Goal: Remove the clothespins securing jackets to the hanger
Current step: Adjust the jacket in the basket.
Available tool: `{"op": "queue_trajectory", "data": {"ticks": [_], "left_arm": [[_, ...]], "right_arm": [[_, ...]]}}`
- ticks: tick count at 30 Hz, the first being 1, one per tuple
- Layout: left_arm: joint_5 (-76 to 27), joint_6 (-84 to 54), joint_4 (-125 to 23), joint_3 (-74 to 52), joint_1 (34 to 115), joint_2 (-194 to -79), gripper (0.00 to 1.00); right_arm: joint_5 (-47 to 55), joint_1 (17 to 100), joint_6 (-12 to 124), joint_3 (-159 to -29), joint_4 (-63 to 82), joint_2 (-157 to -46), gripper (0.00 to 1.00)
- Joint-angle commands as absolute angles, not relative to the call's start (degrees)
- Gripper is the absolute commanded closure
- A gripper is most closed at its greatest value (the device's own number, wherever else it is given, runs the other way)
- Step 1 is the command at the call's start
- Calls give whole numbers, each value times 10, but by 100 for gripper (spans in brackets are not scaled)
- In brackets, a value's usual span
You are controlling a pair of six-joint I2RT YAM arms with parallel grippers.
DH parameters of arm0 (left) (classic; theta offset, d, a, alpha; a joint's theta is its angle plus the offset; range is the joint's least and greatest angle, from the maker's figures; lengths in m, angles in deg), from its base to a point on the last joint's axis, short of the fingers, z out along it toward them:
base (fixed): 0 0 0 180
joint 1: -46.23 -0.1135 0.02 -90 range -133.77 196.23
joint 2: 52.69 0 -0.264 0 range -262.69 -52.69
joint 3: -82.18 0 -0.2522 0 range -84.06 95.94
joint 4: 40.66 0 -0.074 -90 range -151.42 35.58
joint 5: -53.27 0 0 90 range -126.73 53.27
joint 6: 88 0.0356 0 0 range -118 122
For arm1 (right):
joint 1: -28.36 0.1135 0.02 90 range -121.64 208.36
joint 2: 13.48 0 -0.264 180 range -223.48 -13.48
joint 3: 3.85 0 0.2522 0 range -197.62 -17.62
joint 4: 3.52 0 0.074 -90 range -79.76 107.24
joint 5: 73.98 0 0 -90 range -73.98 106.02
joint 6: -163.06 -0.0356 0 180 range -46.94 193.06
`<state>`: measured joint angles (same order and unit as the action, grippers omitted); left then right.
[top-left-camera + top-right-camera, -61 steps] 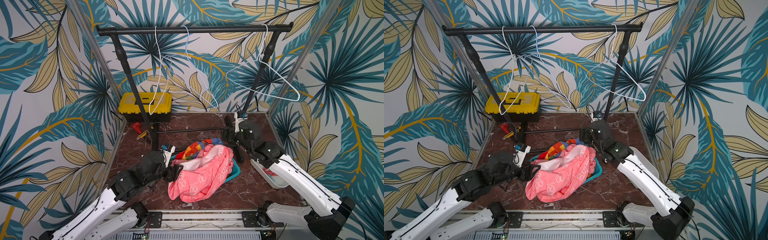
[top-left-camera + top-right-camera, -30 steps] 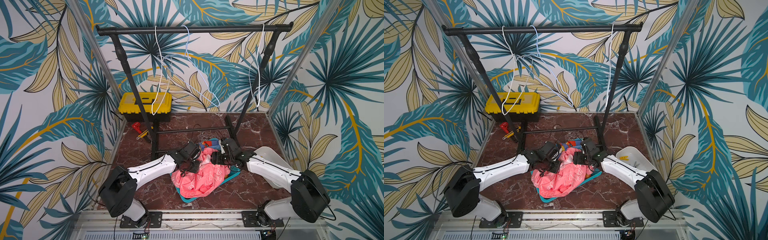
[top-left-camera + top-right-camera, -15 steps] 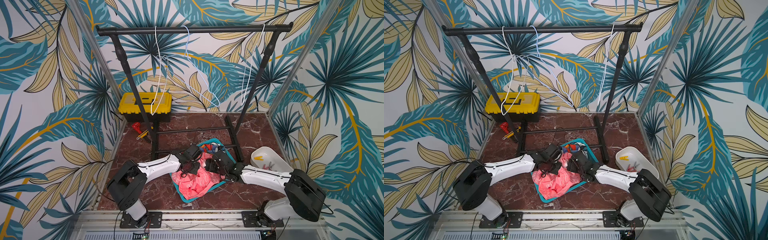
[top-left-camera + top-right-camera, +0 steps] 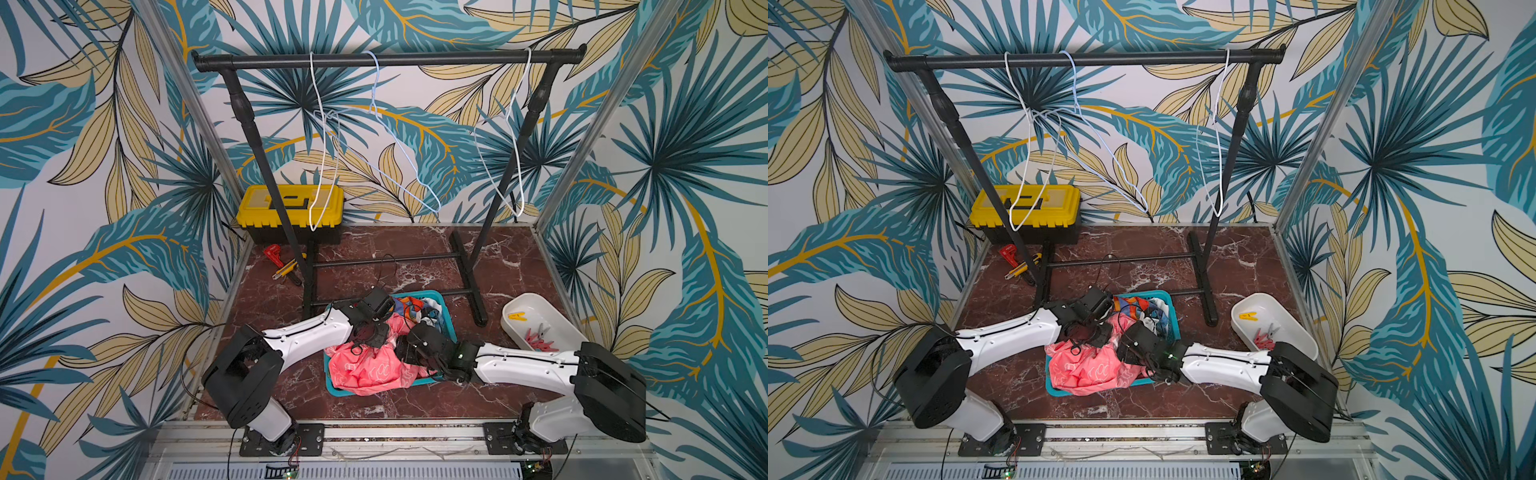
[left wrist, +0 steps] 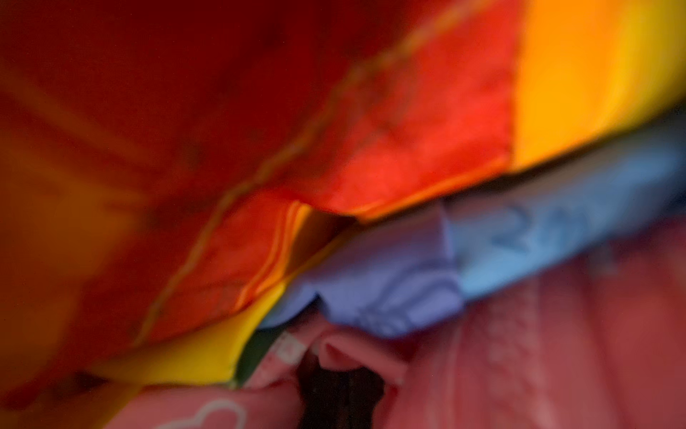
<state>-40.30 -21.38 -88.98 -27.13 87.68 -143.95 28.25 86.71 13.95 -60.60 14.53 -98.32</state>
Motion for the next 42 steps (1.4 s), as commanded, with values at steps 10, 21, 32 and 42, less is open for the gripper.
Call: {"op": "queue_trajectory", "data": {"ticks": [10, 21, 32, 42], "left_arm": [[-379, -220, -831, -228, 858, -1342, 77], [-291, -234, -975, -278, 851, -1041, 70], [-178, -328, -1000, -382, 934, -971, 90], [-235, -314, -872, -356, 903, -1177, 100]], "right_arm": [[357, 881, 214, -659, 329, -891, 14], [353, 857, 267, -710, 387, -861, 14], [336, 836, 312, -761, 392, -885, 11], [340, 825, 338, -776, 408, -864, 10]]}}
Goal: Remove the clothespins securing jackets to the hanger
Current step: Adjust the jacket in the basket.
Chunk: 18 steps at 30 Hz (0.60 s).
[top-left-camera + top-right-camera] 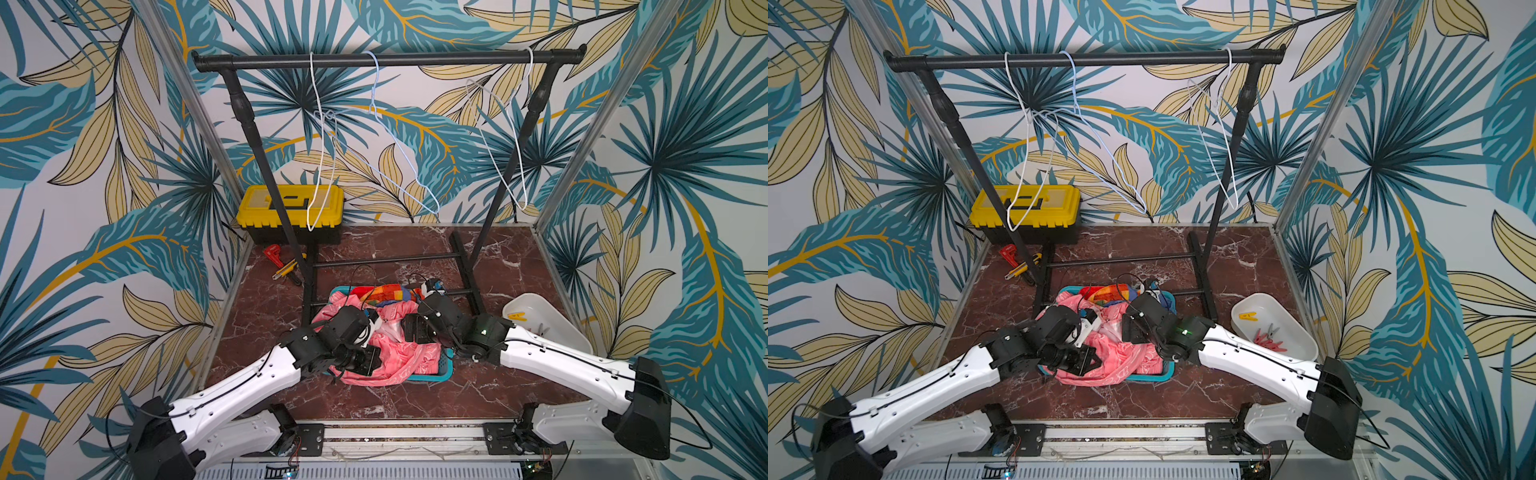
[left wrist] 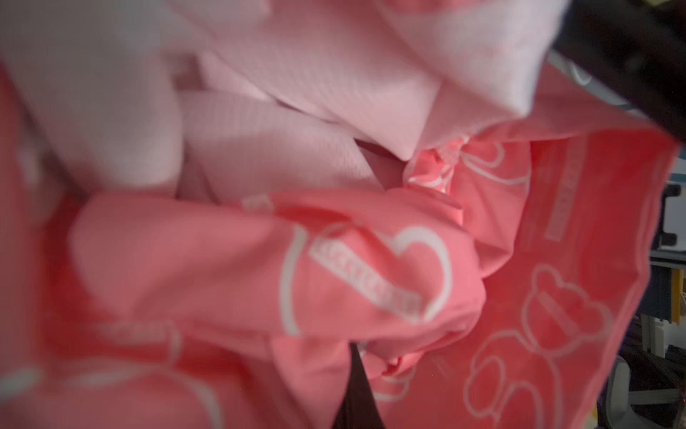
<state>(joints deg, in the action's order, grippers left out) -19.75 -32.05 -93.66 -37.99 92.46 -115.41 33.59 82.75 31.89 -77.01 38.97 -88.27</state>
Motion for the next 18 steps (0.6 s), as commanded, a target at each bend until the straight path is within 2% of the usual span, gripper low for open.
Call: {"op": "queue_trajectory", "data": {"ticks": [1, 7, 14, 18], "left_arm": [[-249, -312, -871, -347, 894, -1195, 100], [-313, -305, -807, -338, 871, -1308, 100], [-315, -299, -732, -360, 875, -1444, 100], [-327, -312, -678, -398, 881, -1482, 100]], "right_arm": [[335, 823, 341, -775, 411, -862, 10], [340, 807, 350, -756, 416, -823, 10], [301, 726, 380, -765, 415, -825, 10], [278, 691, 395, -774, 390, -848, 9]]}}
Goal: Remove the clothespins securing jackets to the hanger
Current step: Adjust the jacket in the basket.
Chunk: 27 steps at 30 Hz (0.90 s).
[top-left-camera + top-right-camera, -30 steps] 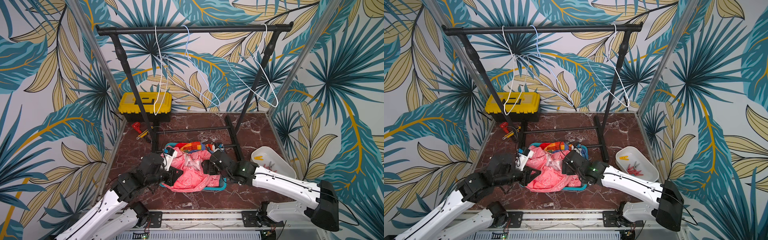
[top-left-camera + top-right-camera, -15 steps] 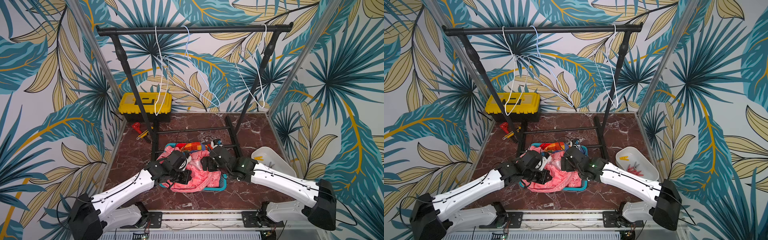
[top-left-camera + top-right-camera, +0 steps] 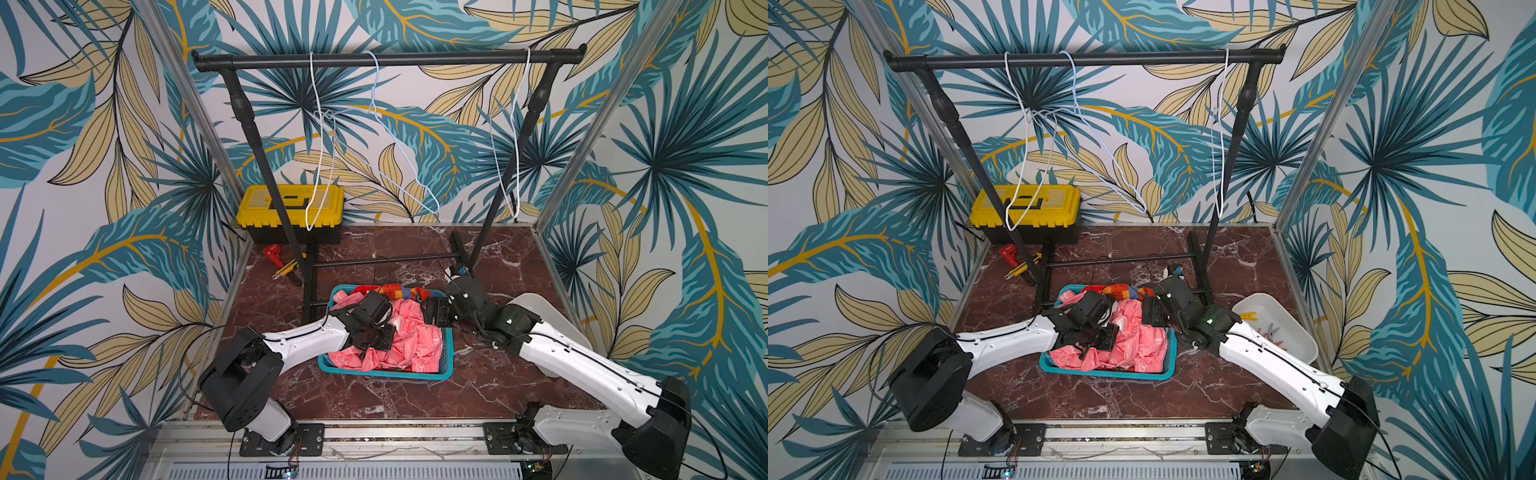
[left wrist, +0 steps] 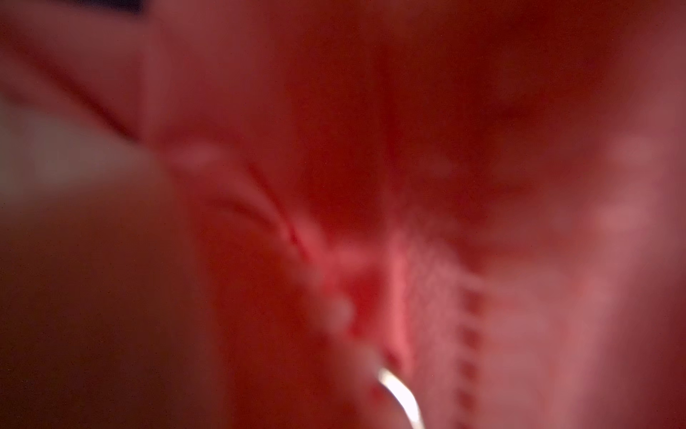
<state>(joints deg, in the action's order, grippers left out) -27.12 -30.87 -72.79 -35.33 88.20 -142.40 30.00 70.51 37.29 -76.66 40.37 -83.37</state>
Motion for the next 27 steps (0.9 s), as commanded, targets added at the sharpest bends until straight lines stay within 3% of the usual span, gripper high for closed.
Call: {"op": "queue_trajectory", "data": {"ticks": [1, 6, 10, 13, 18, 27], "left_arm": [[-330, -315, -670, -408, 886, -1484, 100], [-361, -326, -658, -432, 924, -1489, 100], [-372, -336, -657, -444, 937, -1479, 100], [-373, -339, -653, -452, 938, -1469, 100], [-371, -333, -653, -451, 938, -1469, 100], [-362, -327, -654, -438, 938, -1472, 100]], "right_arm": [[275, 684, 400, -778, 380, -860, 9], [247, 641, 403, -806, 332, -923, 22], [235, 624, 410, -826, 313, -991, 44], [215, 618, 412, -843, 307, -1041, 50], [162, 622, 397, -840, 308, -1079, 56], [123, 640, 335, -737, 267, -1131, 58]]}}
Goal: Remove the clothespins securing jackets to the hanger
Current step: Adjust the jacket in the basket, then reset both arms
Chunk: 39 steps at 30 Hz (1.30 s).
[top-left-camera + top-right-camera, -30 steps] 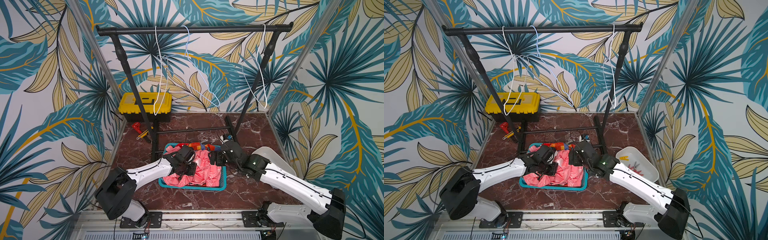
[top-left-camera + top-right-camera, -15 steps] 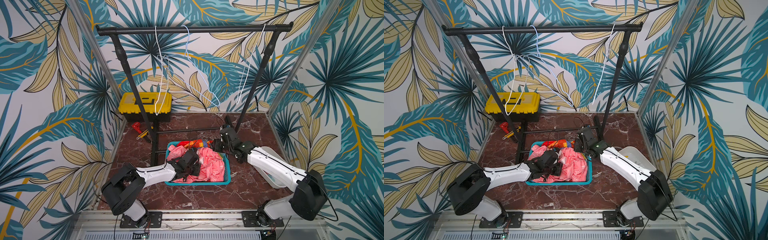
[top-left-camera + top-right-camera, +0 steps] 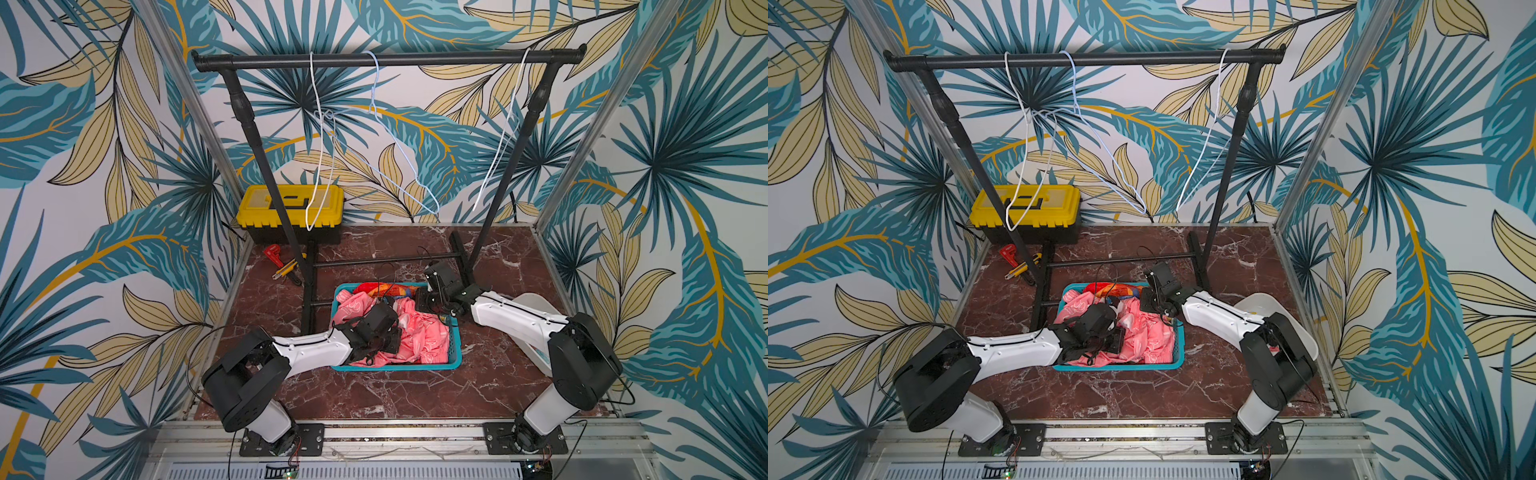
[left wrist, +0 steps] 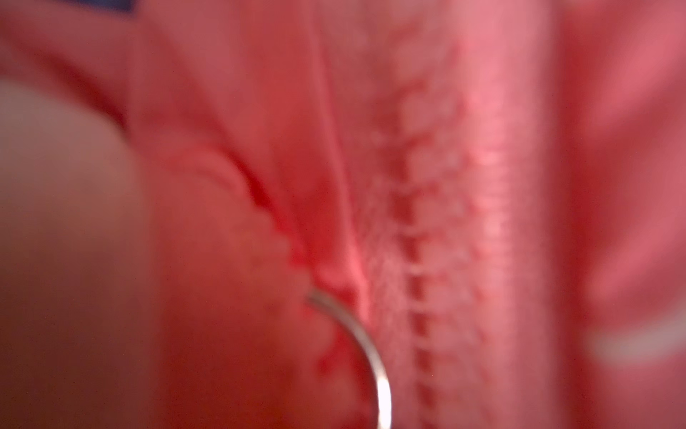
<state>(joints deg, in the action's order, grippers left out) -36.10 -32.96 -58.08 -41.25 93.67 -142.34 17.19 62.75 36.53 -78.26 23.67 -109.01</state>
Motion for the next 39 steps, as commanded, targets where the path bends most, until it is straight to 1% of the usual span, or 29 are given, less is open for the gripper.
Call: {"op": "queue_trajectory", "data": {"ticks": [1, 3, 6, 8, 10, 11, 12, 13, 16, 18, 20, 24, 26, 31, 35, 37, 39], "left_arm": [[-360, -328, -653, -439, 937, -1472, 100], [-359, -332, -653, -442, 937, -1472, 100], [-351, -333, -650, -438, 937, -1485, 100], [-340, -331, -650, -430, 937, -1493, 99], [-326, -331, -650, -423, 937, -1489, 96], [-316, -330, -650, -420, 937, -1482, 93], [-306, -329, -654, -416, 937, -1469, 86], [-302, -329, -659, -415, 937, -1451, 76], [-302, -321, -688, -407, 936, -1377, 34], [-295, -310, -721, -394, 927, -1334, 15], [-285, -298, -745, -375, 910, -1299, 0], [-288, -276, -796, -327, 877, -1240, 0], [-293, -267, -819, -309, 868, -1206, 0], [-304, -252, -826, -299, 849, -1098, 0], [-321, -241, -859, -280, 828, -1026, 0], [-374, -233, -875, -278, 825, -987, 0], [-483, -219, -878, -289, 822, -935, 0]], "right_arm": [[124, 642, 328, -730, 267, -1136, 58], [132, 650, 319, -720, 262, -1143, 56], [133, 653, 310, -717, 251, -1165, 50], [136, 654, 307, -722, 241, -1172, 48], [148, 653, 307, -722, 233, -1158, 44], [158, 653, 306, -724, 237, -1148, 42], [171, 654, 308, -726, 244, -1131, 39], [183, 653, 308, -724, 246, -1111, 37], [216, 653, 321, -722, 268, -1044, 29], [242, 653, 337, -730, 287, -1006, 23], [268, 652, 355, -750, 310, -983, 19], [300, 651, 385, -807, 357, -947, 11], [323, 651, 396, -826, 378, -924, 1], [355, 647, 430, -831, 382, -847, 1], [376, 645, 457, -801, 388, -768, 1], [421, 644, 464, -774, 390, -718, 1], [481, 637, 474, -745, 388, -663, 0]]}}
